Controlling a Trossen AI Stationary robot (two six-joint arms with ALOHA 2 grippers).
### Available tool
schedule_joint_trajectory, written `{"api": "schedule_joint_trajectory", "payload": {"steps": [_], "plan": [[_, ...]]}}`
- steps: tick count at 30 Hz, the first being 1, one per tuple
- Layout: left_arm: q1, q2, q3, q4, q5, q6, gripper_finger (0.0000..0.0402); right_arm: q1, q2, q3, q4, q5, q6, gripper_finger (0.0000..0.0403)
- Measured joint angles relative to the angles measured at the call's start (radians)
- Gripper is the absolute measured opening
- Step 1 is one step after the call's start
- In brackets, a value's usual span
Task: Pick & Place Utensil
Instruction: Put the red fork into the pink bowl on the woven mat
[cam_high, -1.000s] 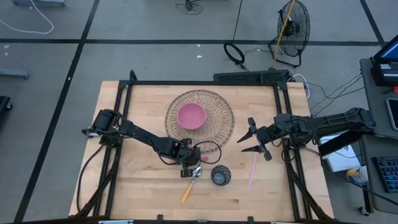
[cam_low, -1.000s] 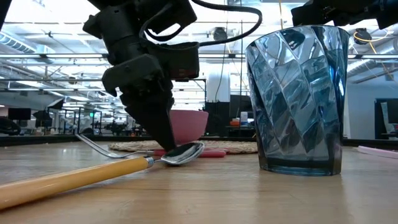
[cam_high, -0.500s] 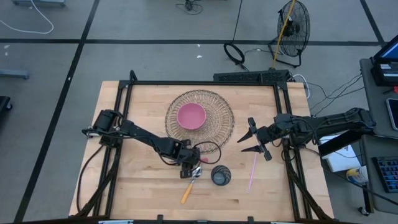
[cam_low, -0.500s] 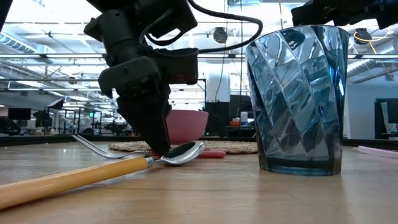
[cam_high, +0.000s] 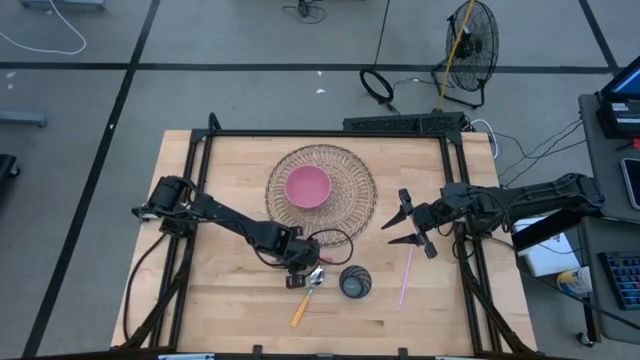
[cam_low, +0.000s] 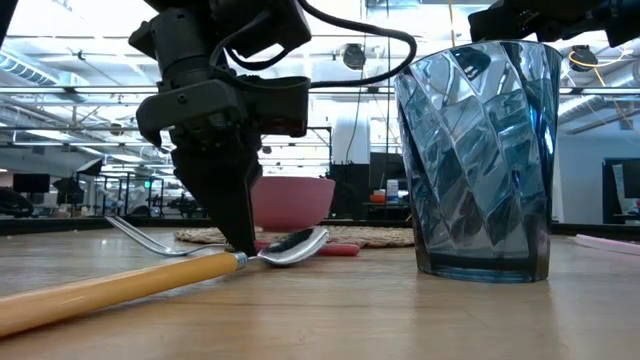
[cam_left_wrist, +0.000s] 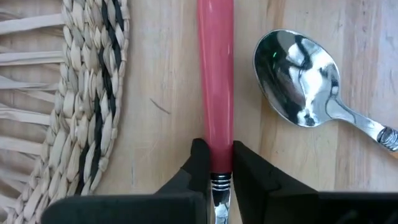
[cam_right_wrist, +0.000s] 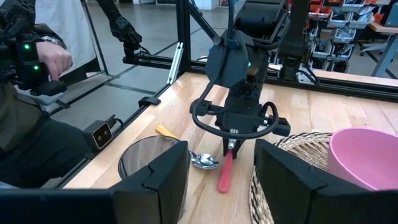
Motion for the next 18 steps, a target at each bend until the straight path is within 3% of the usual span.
{"api": "schedule_joint_trajectory", "payload": {"steps": [18], "plan": [[-0.003,-0.048,-0.006,-0.044,-0.082,-0.041,0.0044,0.0,0.0,0.0,-0.001,0.0,0.0,0.0176]]}}
